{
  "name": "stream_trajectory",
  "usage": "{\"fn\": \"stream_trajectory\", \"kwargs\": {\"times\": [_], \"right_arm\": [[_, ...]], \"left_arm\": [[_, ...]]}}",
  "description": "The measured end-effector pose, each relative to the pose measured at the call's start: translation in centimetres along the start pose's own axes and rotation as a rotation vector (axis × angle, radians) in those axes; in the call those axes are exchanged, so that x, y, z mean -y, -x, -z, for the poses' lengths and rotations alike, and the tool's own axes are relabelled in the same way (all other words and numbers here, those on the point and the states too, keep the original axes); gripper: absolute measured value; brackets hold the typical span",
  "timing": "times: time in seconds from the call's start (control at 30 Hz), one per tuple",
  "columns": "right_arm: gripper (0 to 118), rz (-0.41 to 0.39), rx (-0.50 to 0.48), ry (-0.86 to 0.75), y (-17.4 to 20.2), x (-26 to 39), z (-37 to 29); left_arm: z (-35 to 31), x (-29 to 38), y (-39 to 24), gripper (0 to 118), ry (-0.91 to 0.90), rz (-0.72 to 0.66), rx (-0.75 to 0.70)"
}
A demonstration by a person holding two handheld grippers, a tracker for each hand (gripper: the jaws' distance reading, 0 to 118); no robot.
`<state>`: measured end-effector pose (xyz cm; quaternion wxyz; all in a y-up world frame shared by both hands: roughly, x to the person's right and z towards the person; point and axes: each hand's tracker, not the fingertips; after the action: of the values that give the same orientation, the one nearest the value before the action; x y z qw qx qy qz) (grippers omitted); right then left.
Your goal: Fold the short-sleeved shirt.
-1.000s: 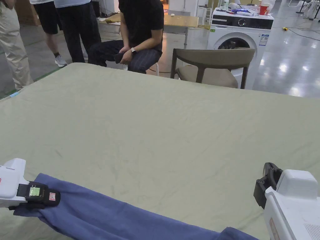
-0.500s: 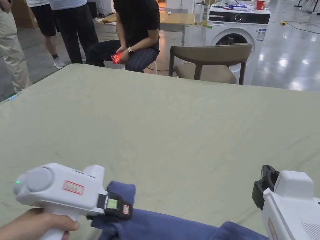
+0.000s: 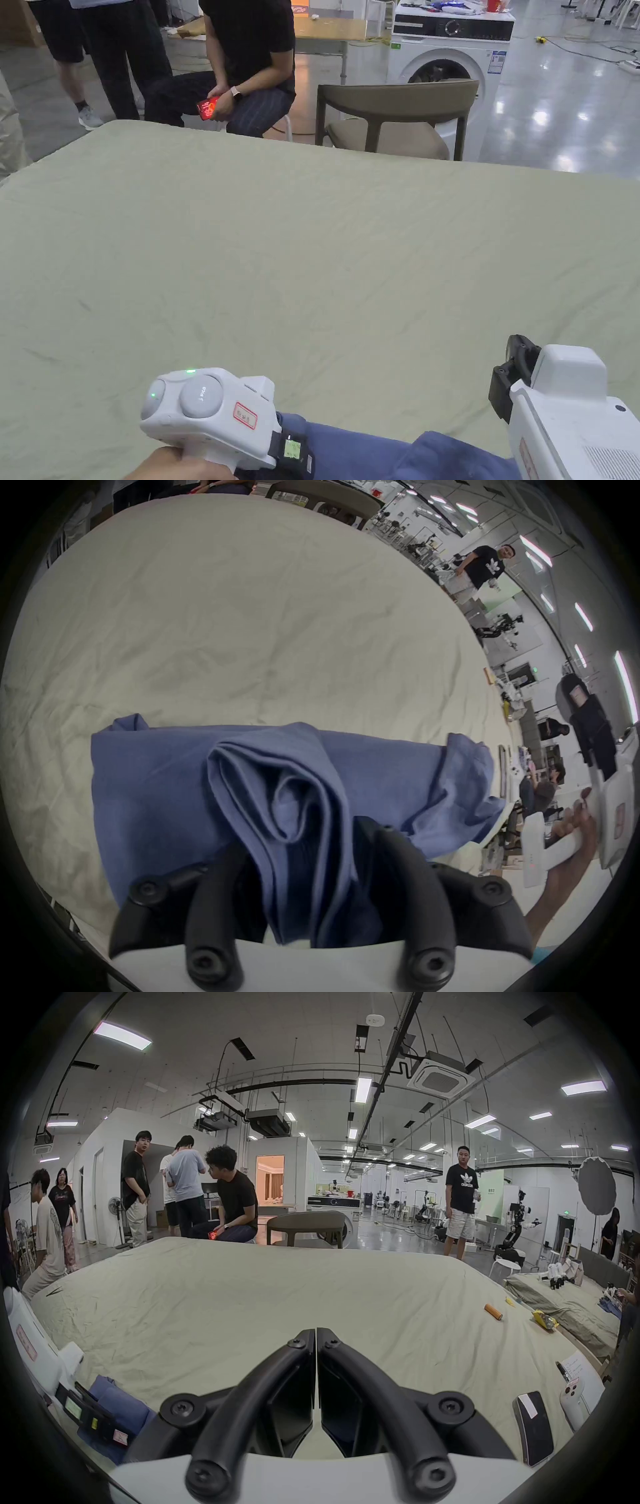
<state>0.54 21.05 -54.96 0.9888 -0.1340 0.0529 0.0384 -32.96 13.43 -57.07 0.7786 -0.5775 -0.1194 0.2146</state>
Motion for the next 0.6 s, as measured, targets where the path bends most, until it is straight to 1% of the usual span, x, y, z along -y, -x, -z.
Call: {"fn": "stream_trajectory", "kwargs": {"times": [0.03,0.1,0.17,0.2,0.3,0.37,0.4,0.47,0.53,0.57,0.6], "right_arm": [[0,0.0,0.001,0.001,-0.1,0.0,-0.1],[0,0.003,0.004,0.001,-0.3,0.0,-0.1],[0,0.004,0.009,0.0,-0.5,0.1,-0.3],[0,0.006,0.011,0.001,-0.6,0.1,-0.3],[0,0.012,0.014,0.005,-0.8,0.2,-0.4],[0,0.017,0.018,0.009,-0.8,0.3,-0.4],[0,0.021,0.018,0.012,-0.9,0.4,-0.4],[0,0.023,0.02,0.014,-0.9,0.5,-0.3],[0,0.019,0.017,0.019,-0.9,0.7,-0.3],[0,0.018,0.017,0.021,-0.9,0.8,-0.4],[0,0.017,0.015,0.024,-0.8,0.8,-0.3]], "left_arm": [[-0.8,0.0,-0.1,52,-0.007,0.005,0.009],[-2.7,-0.1,-0.3,52,-0.036,0.046,0.049],[-4.6,-0.1,-0.4,51,-0.089,0.035,0.096],[-5.5,-0.3,-0.2,45,-0.105,0.023,0.13],[-7.3,-0.4,0.1,23,-0.168,0.027,0.187],[-7.4,-0.4,0.7,22,-0.184,0.013,0.177],[-7.2,-0.5,0.8,18,-0.2,0.001,0.174],[-6.1,-0.3,1.1,14,-0.192,-0.009,0.116],[-4.1,0.0,1.0,12,-0.138,0.027,0.059],[-3.1,0.2,1.0,12,-0.105,0.033,0.049],[-1.9,0.5,0.9,9,-0.066,0.024,0.036]]}}
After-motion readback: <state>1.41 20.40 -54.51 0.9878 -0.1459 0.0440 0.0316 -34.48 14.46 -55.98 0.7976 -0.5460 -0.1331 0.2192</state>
